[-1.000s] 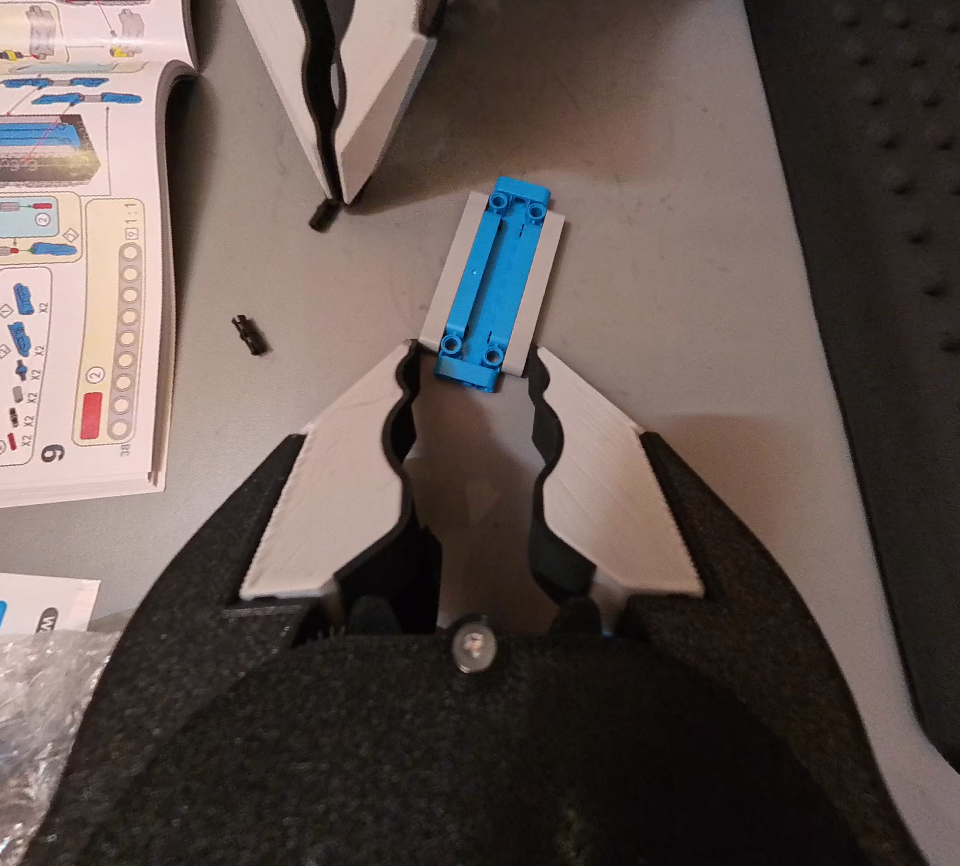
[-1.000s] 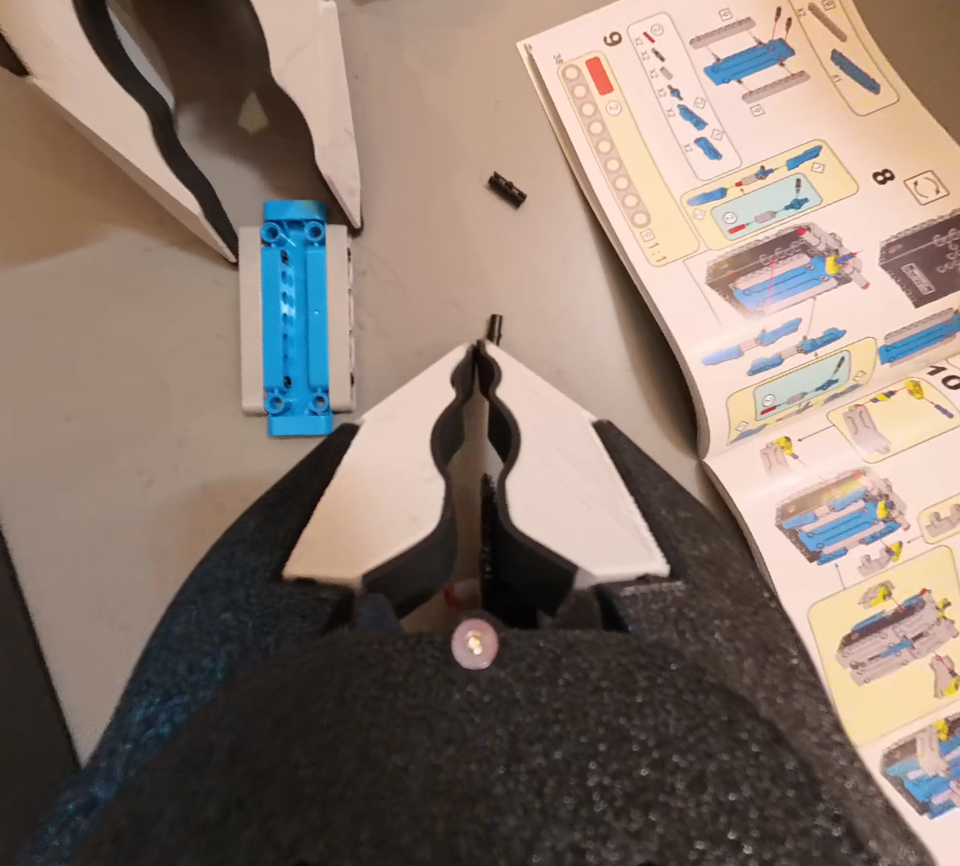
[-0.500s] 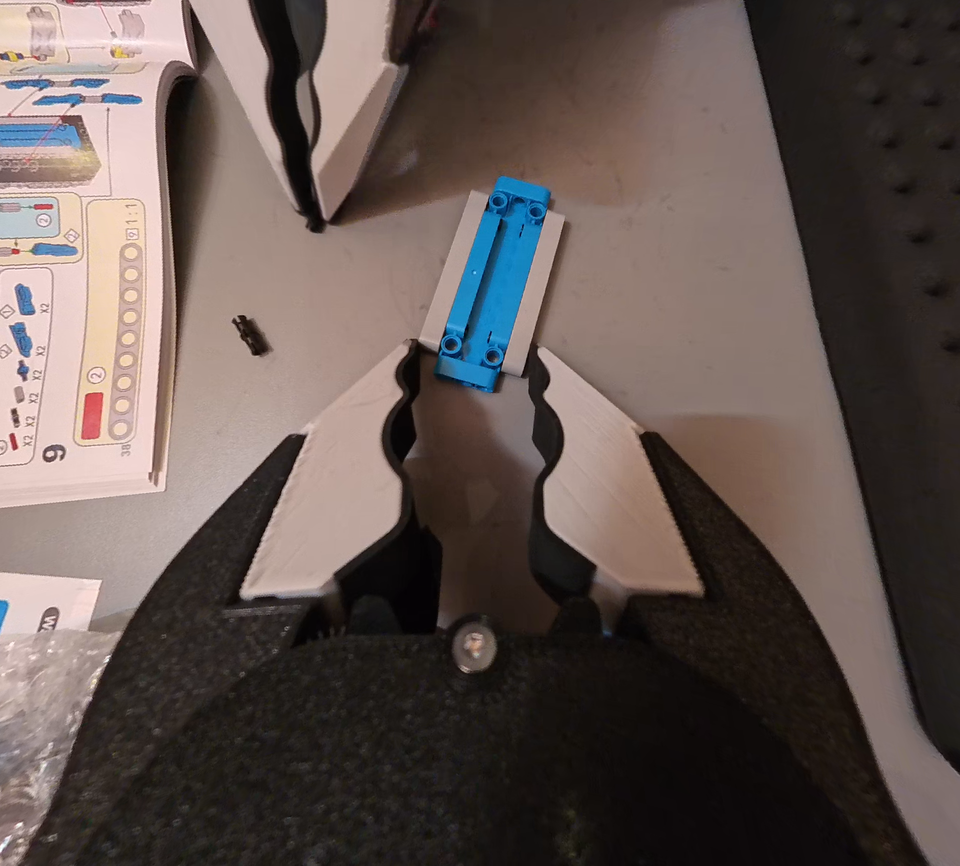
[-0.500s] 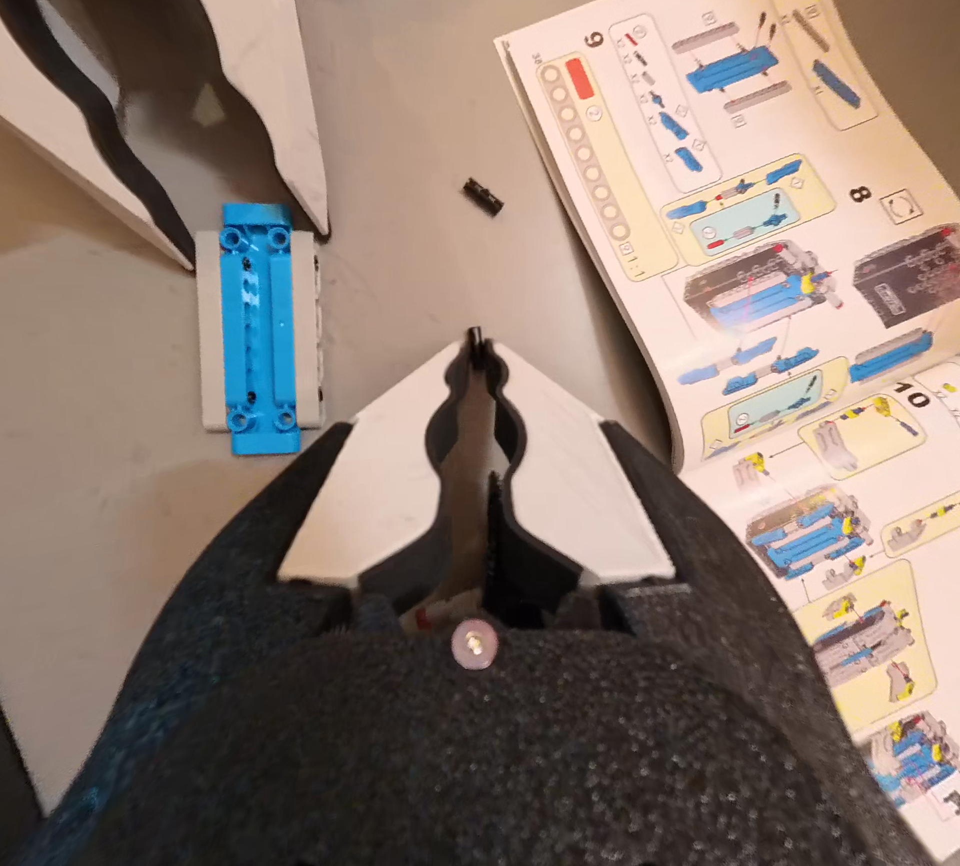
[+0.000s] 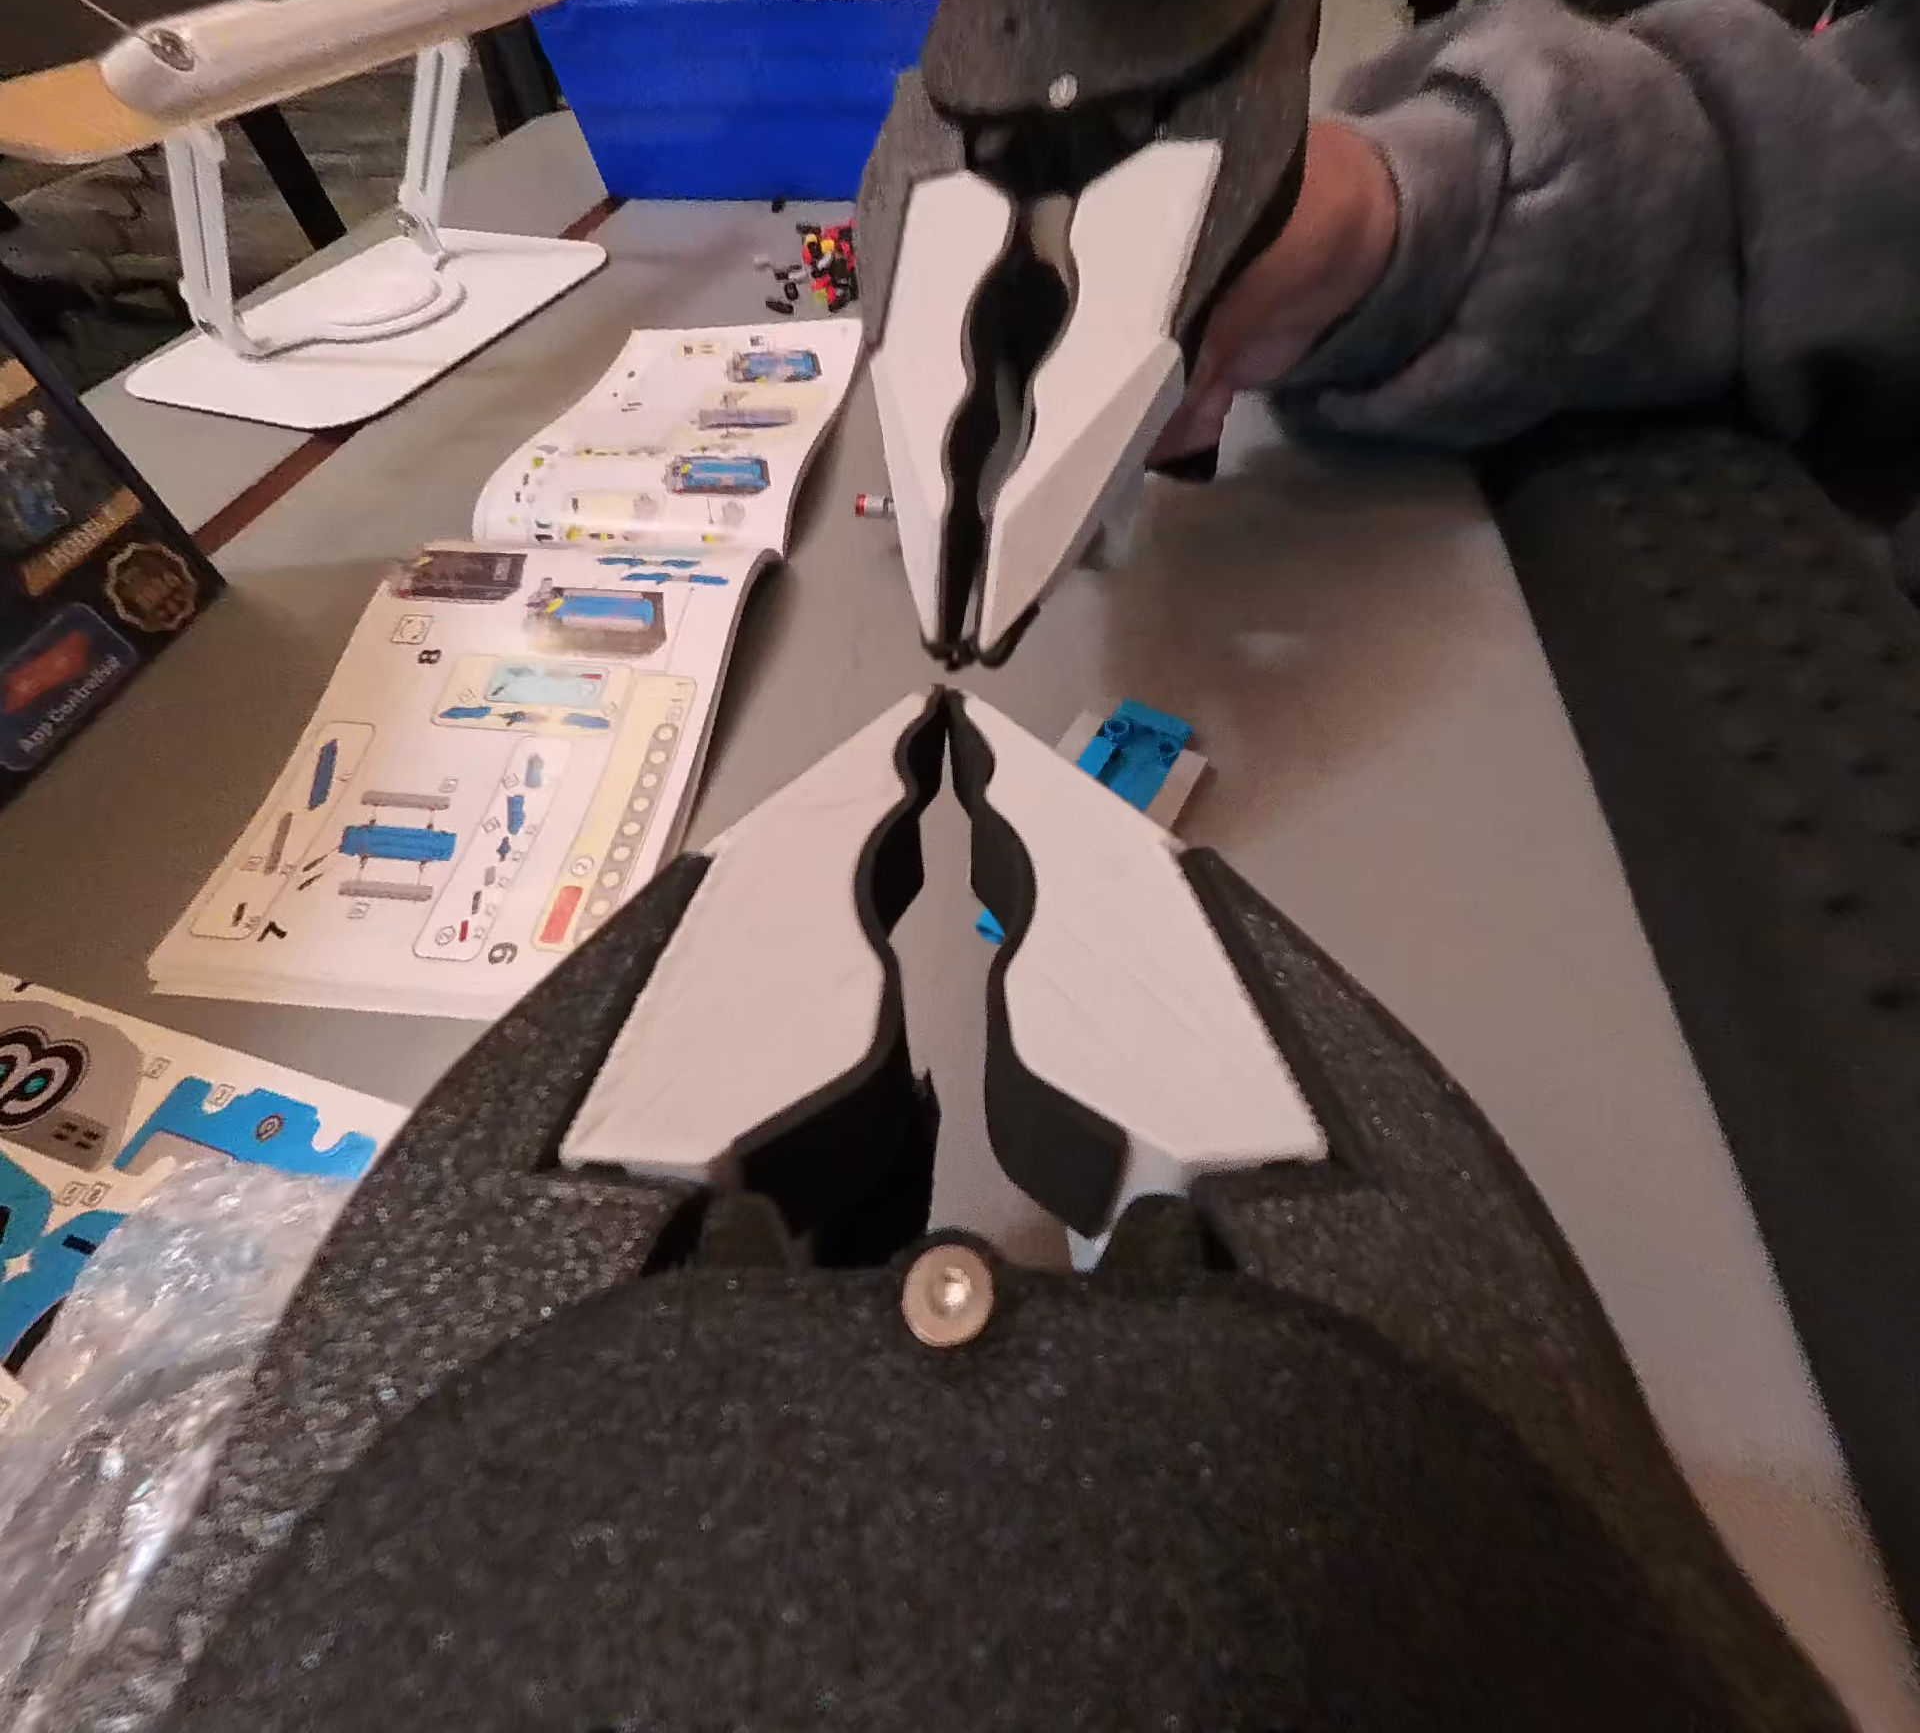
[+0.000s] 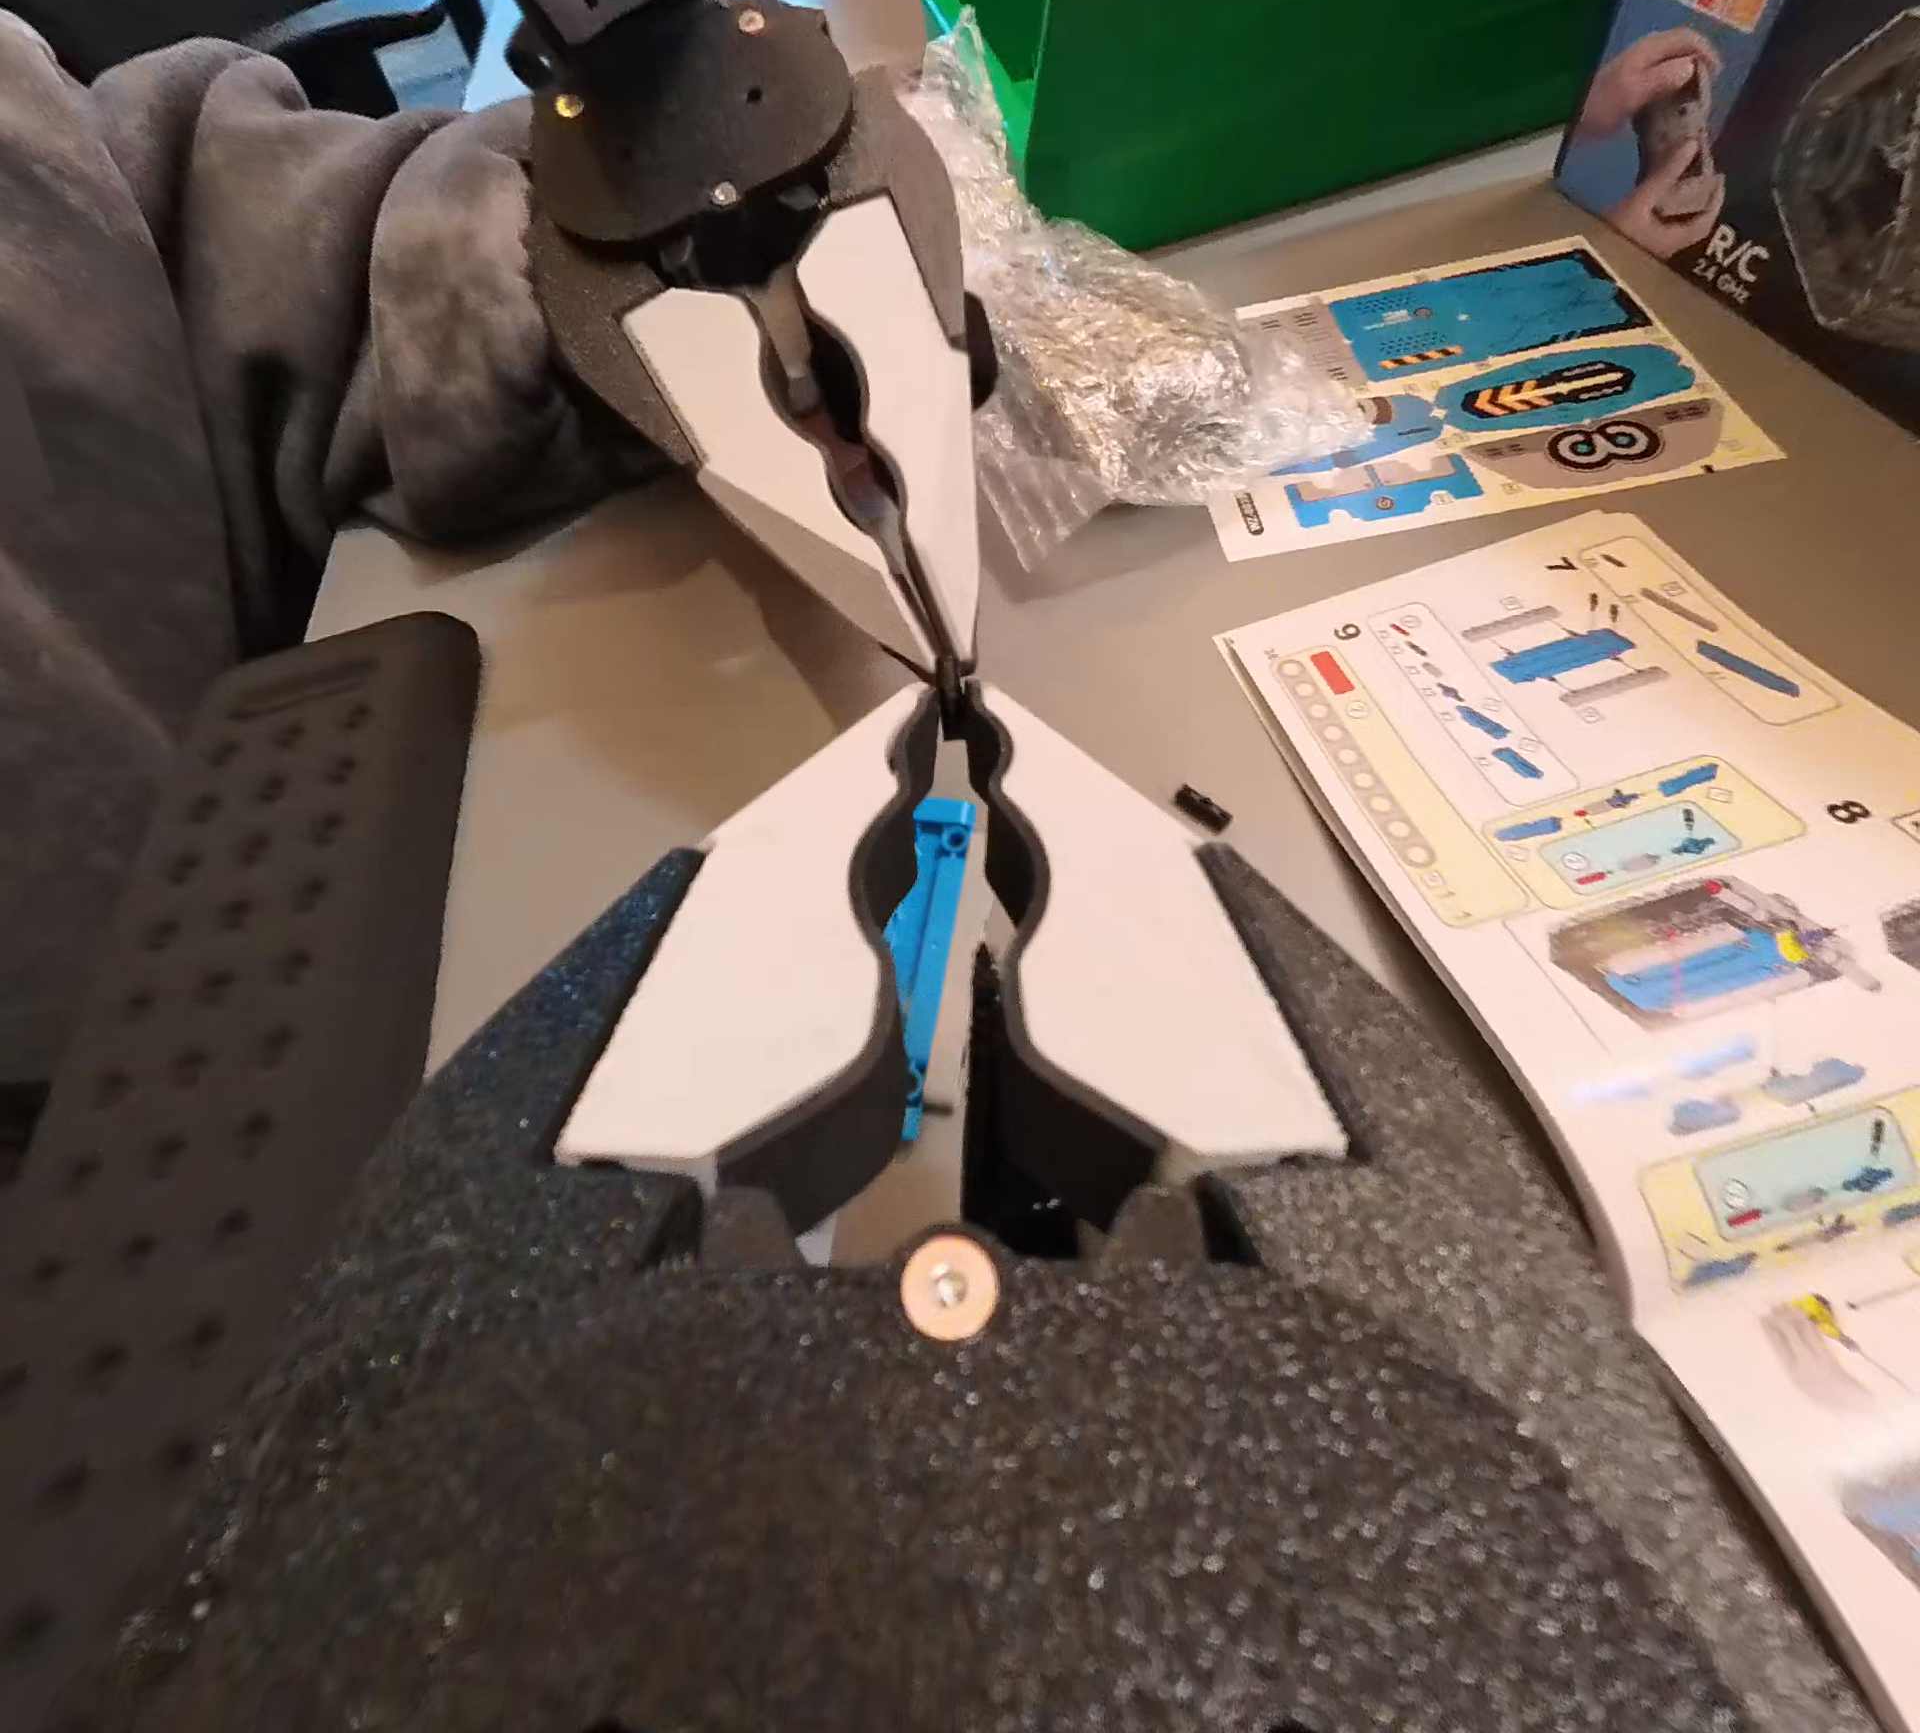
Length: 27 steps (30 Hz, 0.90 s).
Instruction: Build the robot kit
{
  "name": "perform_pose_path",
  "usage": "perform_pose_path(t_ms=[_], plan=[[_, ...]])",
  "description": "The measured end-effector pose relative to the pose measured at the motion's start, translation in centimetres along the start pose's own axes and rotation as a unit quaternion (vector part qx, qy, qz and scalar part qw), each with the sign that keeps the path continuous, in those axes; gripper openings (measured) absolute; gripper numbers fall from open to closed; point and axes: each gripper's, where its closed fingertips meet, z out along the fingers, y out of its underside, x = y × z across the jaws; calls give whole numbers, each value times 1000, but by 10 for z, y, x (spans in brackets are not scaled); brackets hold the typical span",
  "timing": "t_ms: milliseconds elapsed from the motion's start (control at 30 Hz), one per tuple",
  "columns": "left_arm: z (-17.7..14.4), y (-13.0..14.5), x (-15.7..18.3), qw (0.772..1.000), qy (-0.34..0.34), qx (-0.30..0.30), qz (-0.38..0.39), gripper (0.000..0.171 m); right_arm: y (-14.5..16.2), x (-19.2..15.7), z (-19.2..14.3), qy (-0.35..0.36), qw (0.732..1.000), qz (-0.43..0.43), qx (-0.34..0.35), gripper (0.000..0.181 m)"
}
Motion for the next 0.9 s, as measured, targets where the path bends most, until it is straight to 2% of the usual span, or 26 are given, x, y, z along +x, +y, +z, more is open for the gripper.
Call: perform_pose_path(t_ms=[200, 533, 600, 633, 667, 767, 800, 900], plan=[[2, 0, 2, 1000, 7, 9, -15, 0, 9, -2, 9, 2, 1000, -1, -23, 4], [10, 19, 3, 995, -33, -51, 81, 0, 28, 3, 20, 32, 997, -28, -72, 3], [7, 18, 0, 995, -35, -54, 73, 0, 25, 2, 18, 26, 997, -22, -66, 3], [4, 20, -5, 995, -40, -62, 62, 3, 23, 4, 14, 26, 997, -17, -66, 3], [1, 25, -9, 995, -37, -76, 49, 12, 22, 6, 9, 28, 997, -13, -67, 3], [0, 52, 5, 989, 43, -139, -5, 41, 36, 3, -1, 10, 994, -12, -111, 3], [4, 59, 13, 986, 66, -154, -9, 45, 47, -3, -1, -9, 990, -15, -143, 3], [13, 71, 21, 977, 83, -196, 3, 51, 75, 0, -3, 9, 975, -40, -220, 3]])
